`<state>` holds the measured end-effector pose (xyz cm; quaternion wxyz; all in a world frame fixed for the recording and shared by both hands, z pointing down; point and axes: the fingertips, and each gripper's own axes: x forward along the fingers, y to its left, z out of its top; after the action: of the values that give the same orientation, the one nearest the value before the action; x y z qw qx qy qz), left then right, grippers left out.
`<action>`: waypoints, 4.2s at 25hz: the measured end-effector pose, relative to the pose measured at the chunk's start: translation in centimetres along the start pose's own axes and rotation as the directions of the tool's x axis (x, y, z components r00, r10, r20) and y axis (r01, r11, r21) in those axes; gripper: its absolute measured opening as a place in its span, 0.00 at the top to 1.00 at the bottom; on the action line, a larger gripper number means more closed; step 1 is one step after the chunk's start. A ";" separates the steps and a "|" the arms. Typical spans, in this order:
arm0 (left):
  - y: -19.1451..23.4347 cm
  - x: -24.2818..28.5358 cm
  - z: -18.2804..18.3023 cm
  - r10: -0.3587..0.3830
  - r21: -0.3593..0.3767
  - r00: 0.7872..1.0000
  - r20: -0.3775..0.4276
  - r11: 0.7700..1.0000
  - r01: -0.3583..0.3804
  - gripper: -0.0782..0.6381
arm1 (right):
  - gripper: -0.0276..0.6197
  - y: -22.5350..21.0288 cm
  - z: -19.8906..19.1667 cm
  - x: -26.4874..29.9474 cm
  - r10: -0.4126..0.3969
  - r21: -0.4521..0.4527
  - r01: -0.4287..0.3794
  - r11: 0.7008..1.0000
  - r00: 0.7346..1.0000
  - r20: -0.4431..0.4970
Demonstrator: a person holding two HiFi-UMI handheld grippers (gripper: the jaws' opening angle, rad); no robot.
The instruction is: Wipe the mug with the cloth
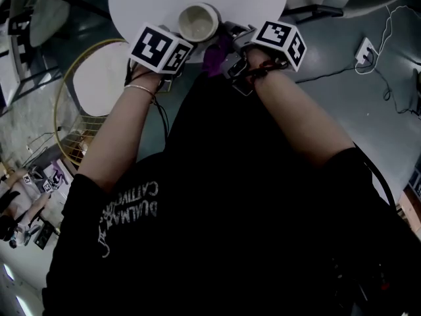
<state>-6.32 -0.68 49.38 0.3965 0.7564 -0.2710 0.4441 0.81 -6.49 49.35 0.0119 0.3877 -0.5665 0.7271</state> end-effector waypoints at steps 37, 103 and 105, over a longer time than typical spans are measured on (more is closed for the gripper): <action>0.8 -2.1 1.8 -0.004 -0.010 0.994 0.106 1.000 0.005 0.79 | 0.93 1.3 -9.1 -5.9 0.078 -0.200 -0.127 0.972 0.969 -0.235; -22.7 -46.0 -7.5 -0.383 0.382 0.196 0.903 0.923 0.042 0.89 | 0.93 38.5 -28.6 -37.6 0.843 -0.671 -0.721 0.171 0.460 -0.279; -23.3 -46.0 -8.0 -0.379 0.381 0.210 0.901 0.924 0.030 0.89 | 0.93 37.9 -29.0 -37.5 0.842 -0.673 -0.717 0.182 0.467 -0.269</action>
<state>-13.34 21.19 2.55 0.0886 0.9437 -0.2867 -0.1394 -6.23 19.93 -4.86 -0.2579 0.0621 -0.9124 0.3118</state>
